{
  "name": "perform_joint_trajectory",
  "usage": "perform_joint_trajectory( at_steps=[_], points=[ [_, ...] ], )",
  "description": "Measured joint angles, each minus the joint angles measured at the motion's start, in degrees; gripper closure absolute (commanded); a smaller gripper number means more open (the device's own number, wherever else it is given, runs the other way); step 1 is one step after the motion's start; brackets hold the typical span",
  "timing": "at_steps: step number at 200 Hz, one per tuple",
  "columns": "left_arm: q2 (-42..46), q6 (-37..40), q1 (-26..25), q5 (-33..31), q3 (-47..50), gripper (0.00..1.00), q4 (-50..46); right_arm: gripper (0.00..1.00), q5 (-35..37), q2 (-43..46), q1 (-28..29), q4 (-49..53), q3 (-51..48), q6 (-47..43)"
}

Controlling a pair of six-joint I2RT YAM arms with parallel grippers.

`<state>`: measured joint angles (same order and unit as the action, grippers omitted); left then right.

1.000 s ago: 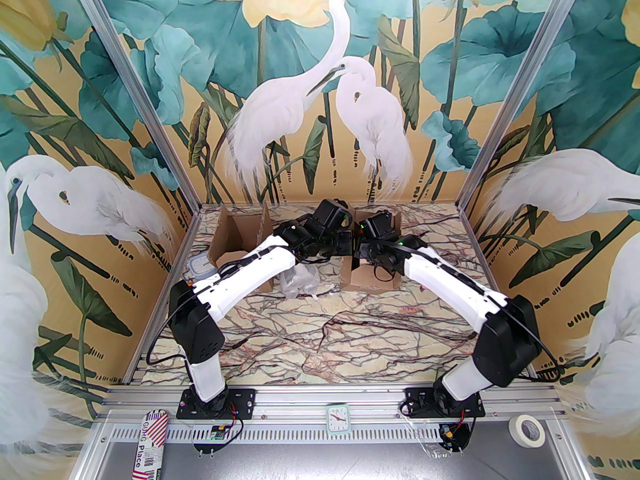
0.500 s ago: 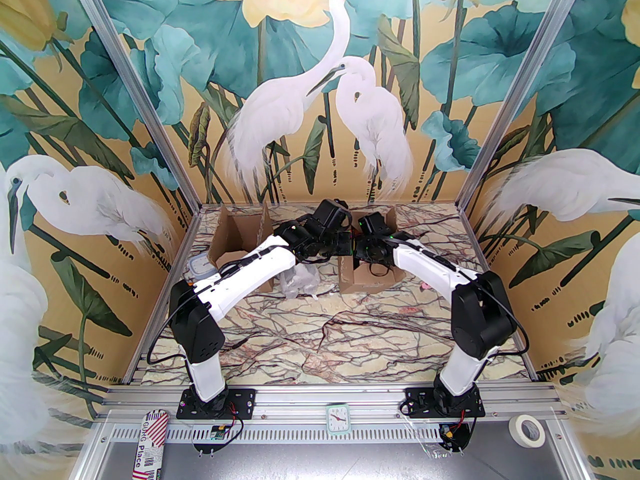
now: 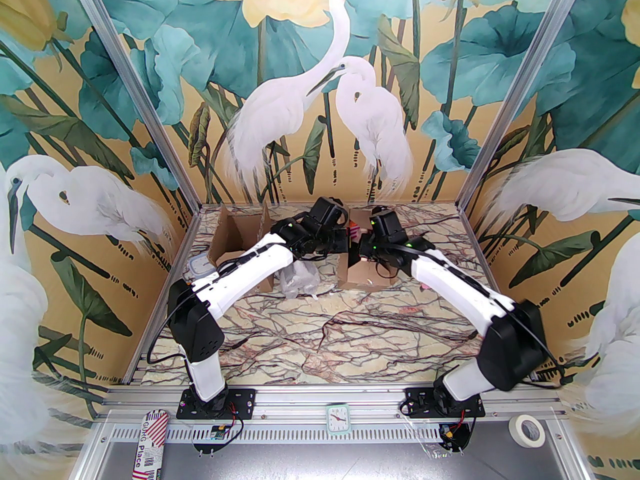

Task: Unpack the express box

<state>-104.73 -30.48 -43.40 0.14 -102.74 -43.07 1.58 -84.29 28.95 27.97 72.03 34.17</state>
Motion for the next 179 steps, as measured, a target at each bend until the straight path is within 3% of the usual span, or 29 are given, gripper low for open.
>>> perform_joint_trajectory(
  at_steps=[54, 130, 179],
  points=[
    [0.00, -0.66, 0.70, 0.04, 0.00, 1.00, -1.38, 1.00, -1.16, 7.91, 1.01, -0.22, -0.52, -0.39],
    [-0.39, -1.95, 1.16, 1.27, 0.00, 1.00, -3.04, 1.00, -1.68, 18.73, 0.79, -8.17, -1.95, -1.88],
    [-0.76, -2.99, 1.97, 2.36, 0.00, 1.00, -3.67, 1.00, -2.10, 21.73, -5.29, -7.04, 6.95, -4.96]
  ],
)
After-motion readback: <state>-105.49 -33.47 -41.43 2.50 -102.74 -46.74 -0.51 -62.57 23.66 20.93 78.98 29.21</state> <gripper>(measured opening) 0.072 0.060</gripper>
